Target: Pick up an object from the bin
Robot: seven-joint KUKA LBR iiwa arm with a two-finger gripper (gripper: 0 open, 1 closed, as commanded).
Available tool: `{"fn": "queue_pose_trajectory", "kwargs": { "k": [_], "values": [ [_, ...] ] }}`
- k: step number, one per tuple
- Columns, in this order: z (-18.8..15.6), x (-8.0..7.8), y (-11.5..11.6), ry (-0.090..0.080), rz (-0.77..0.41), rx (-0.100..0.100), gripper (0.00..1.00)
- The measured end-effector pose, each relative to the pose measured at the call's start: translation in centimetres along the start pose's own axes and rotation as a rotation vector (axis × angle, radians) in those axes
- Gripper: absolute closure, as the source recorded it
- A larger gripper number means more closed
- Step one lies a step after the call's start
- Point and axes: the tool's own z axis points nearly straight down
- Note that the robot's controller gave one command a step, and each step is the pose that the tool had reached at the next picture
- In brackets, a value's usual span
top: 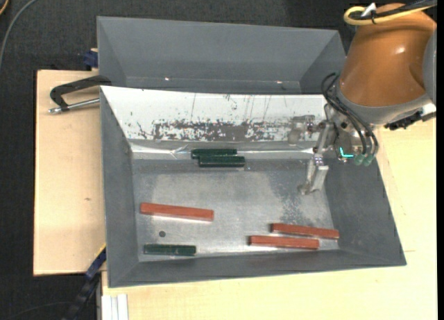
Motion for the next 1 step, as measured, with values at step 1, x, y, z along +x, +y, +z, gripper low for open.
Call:
{"fn": "queue_pose_trajectory", "kwargs": {
  "k": [1],
  "values": [
    [12.59, 2.67, 2.13, -0.006, -0.042, 0.0, 0.0]
  ]
}}
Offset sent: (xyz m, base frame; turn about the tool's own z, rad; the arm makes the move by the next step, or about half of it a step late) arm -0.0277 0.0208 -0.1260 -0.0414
